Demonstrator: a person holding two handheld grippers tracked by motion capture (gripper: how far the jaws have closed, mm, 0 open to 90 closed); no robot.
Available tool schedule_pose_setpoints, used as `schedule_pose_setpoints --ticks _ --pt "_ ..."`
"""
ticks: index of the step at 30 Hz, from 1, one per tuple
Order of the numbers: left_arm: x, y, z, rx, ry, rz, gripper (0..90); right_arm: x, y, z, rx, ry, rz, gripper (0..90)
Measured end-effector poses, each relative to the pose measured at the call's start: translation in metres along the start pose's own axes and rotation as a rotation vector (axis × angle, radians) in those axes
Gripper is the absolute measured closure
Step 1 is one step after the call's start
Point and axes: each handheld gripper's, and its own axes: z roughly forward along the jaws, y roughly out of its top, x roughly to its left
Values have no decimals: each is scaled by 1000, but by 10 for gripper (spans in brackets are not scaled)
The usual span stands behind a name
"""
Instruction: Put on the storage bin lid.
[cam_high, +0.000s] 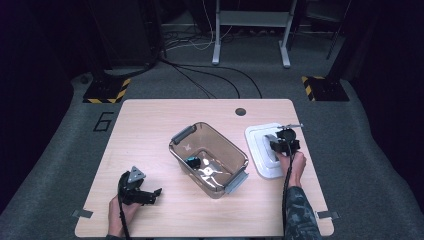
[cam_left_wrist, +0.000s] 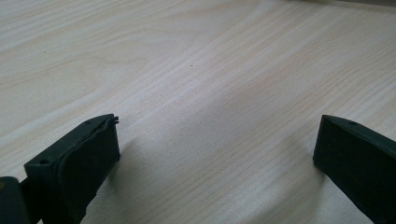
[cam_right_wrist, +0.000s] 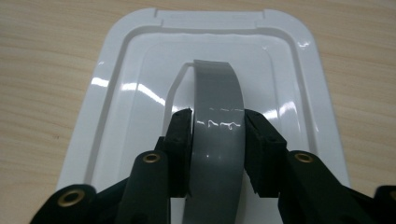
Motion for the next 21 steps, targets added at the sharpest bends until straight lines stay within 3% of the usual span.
schedule_pose_setpoints --ticks 21 --pt "-1 0 1 -13 -4 4 0 7 13 -29 -34 10 -78 669"
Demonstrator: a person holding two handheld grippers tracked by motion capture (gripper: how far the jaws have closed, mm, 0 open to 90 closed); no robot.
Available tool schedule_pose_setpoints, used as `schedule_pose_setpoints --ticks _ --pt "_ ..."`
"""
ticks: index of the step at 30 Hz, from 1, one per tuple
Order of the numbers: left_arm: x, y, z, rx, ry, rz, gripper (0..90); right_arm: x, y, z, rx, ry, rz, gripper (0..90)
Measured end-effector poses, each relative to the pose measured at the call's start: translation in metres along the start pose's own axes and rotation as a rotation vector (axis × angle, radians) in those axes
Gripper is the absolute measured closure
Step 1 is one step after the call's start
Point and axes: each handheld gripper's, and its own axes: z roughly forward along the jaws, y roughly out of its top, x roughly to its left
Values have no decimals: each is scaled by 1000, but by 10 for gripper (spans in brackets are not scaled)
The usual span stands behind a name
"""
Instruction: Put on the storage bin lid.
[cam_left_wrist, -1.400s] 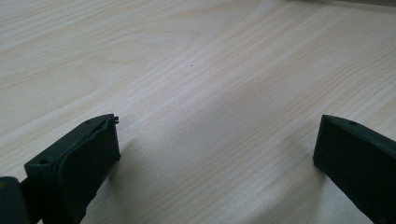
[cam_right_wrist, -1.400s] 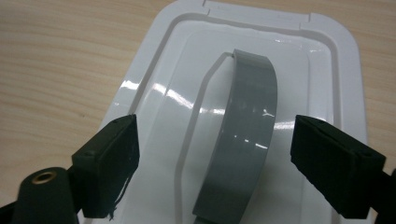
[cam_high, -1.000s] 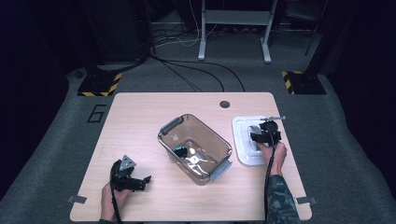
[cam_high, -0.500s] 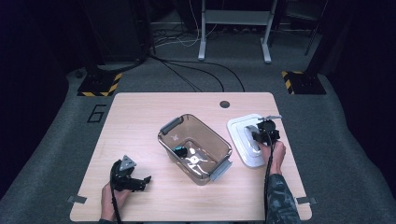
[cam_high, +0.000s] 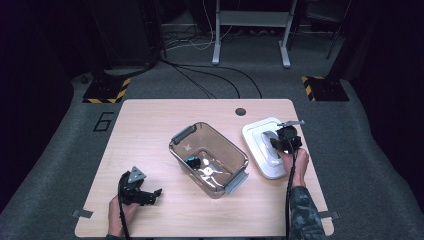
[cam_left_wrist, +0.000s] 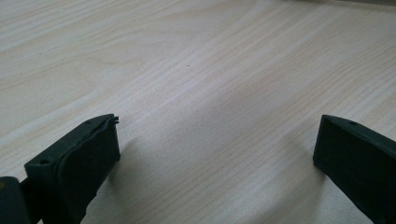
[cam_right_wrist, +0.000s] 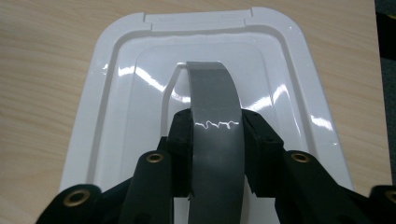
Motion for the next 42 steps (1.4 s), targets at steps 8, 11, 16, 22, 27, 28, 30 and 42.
schedule_pose_setpoints --ticks 8,11,16,22,27,28,30,42 --pt "0 0 0 -2 2 0 0 1 9 -17 -11 1 -17 669" --pt "0 0 0 -2 2 0 0 0 13 -23 -20 2 -19 669" --pt "0 0 0 -2 2 0 0 -1 19 -31 -26 2 -29 669" --pt "0 0 0 -3 2 -5 0 -2 27 -42 -39 5 -31 670" --pt "0 0 0 -2 2 -1 0 -1 32 -49 -49 8 -42 669" --pt "0 0 0 -3 1 -6 0 -1 33 -50 -50 10 -44 670" --pt "0 0 0 -3 2 -5 0 0 36 -53 -54 10 -47 669" --pt "0 0 0 -2 2 -1 0 6 49 -68 -70 21 -68 669"
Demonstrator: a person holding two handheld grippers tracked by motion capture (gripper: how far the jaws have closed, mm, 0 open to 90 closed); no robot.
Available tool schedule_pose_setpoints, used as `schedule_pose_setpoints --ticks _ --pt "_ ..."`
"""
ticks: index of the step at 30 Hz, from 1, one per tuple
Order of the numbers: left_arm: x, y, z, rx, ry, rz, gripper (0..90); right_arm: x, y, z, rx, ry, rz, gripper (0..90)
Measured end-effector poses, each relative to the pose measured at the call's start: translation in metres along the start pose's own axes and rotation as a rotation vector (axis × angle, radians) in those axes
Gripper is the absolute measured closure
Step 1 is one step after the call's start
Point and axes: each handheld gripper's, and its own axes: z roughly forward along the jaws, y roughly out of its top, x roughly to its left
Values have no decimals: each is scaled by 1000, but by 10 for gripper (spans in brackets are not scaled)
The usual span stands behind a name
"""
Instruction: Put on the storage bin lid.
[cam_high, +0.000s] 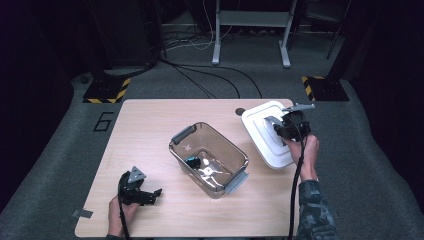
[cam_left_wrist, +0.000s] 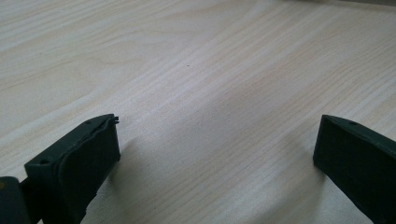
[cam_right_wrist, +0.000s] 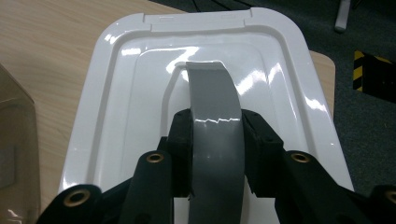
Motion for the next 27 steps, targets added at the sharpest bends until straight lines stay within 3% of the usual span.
schedule_pose_setpoints --ticks 13,27 --pt "0 0 0 1 0 1 0 16 17 -18 -31 28 -23 669" --pt "0 0 0 -2 0 -6 0 39 35 -31 -50 98 -36 669"
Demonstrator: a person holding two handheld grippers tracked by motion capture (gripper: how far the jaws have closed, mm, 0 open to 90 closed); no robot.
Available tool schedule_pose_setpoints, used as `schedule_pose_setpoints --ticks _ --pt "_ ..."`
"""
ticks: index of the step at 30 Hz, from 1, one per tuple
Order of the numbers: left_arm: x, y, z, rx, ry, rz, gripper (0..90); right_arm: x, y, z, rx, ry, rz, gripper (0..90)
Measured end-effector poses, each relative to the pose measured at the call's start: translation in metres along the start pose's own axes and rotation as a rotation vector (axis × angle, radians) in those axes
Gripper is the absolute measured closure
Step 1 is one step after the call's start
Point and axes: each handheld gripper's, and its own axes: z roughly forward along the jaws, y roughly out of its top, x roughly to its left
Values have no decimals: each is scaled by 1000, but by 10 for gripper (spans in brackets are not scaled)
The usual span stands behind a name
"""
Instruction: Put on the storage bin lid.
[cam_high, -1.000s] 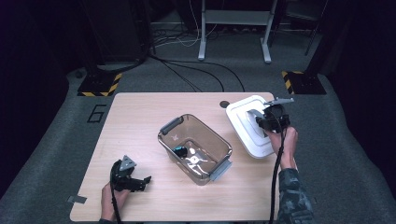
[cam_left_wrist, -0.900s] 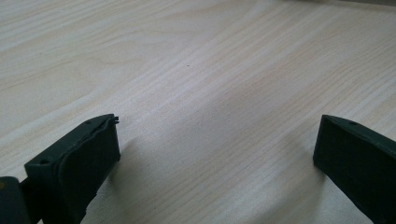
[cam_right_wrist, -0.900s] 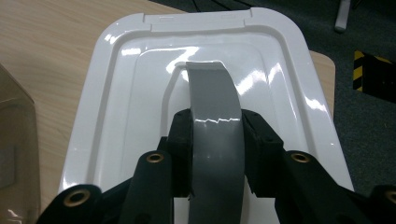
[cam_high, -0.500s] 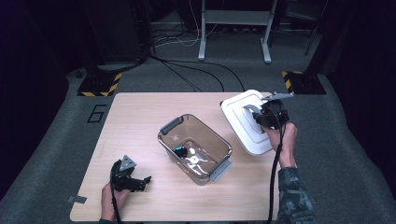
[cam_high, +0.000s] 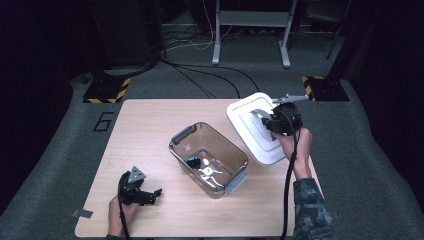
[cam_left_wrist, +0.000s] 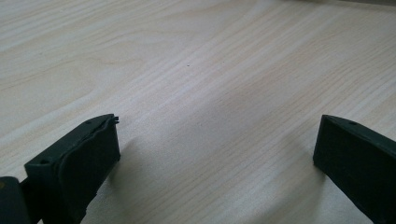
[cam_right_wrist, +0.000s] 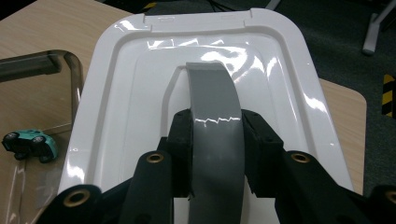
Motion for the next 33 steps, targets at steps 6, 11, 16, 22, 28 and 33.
schedule_pose_setpoints --ticks 6,11,16,22,28,33 --pt "0 0 0 3 0 6 0 12 8 -2 -4 21 -20 669" --pt "1 0 0 5 -1 8 0 21 13 -2 -5 37 -30 669" --pt "1 0 0 7 -1 9 0 30 17 -2 -9 55 -44 669" --pt "1 0 0 4 0 10 0 41 22 1 -14 80 -69 669" --pt "0 0 -1 8 -2 8 0 52 25 4 -9 101 -80 668" --pt "1 0 -1 8 -2 9 0 61 26 7 -5 114 -92 668"
